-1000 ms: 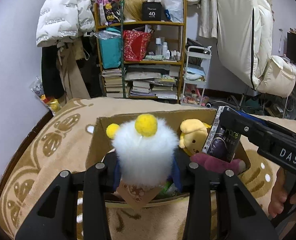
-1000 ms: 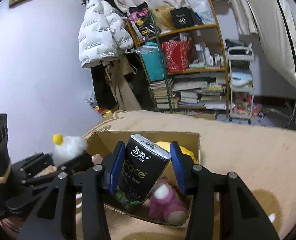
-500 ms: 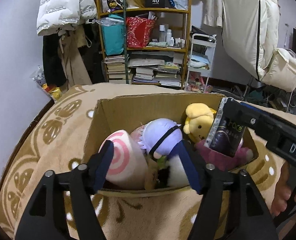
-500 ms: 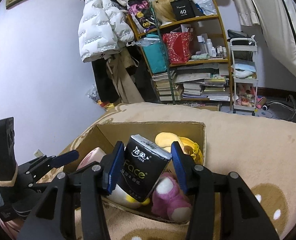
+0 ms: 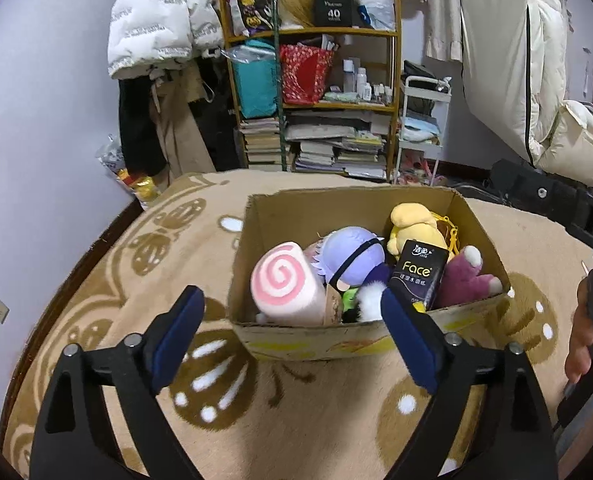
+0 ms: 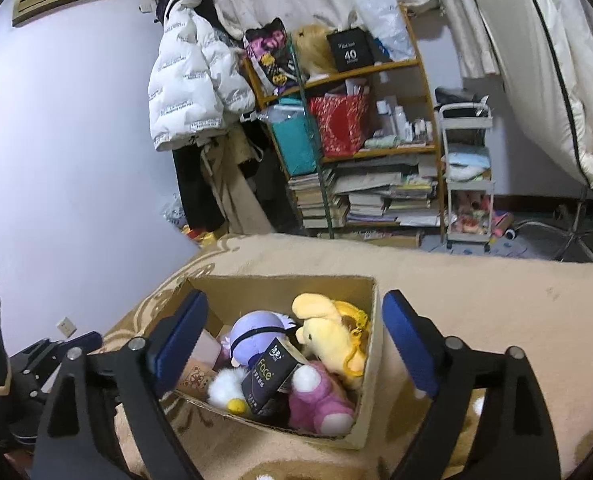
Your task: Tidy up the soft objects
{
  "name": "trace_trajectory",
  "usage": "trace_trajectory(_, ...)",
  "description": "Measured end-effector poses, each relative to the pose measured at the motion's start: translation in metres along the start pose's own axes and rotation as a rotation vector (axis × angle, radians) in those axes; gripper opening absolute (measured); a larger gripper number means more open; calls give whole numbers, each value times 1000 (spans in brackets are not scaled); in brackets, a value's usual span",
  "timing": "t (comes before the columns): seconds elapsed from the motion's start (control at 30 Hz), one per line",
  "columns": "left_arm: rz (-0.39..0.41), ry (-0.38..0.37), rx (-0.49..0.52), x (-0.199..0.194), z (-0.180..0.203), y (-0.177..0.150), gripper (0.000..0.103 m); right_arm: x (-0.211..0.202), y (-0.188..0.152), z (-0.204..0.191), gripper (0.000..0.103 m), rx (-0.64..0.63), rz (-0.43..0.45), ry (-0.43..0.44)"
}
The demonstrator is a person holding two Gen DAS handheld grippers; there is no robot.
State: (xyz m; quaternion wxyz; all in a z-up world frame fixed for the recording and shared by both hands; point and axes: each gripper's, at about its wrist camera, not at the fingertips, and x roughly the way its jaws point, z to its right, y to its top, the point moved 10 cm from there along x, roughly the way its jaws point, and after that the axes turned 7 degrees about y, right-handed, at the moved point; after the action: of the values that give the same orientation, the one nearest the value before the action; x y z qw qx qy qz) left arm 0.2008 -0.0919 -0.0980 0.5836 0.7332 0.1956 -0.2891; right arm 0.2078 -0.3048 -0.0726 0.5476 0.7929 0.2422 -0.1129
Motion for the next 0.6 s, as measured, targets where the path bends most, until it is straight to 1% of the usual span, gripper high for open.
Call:
trace_trajectory(0.03,7,7,-3,-5,-2,0,91,-4,1,-1,102,-2,4,-2)
trace_trajectory(0.07,14,12,-7,-10,-4,-1,93,-7,2,-1,103,-4,7,-3)
trace_trajectory(0.23,52,35,-11,-38,-13,-4,97,-30,2,-7,103,-28,18,-28)
trace_trajectory(0.3,65,42,-17,-48,-17,-4,100,-37,2,-9,103,-39,19,-34)
trace_trajectory(0.53,95,51,-82,-82,-33,-10,101,-66,-1,-21,103,-68,31,-50)
trace_trajectory(0.6,108,61,-86,-91,-37,-12,101,-76,-3,-24,103,-76,37,-53)
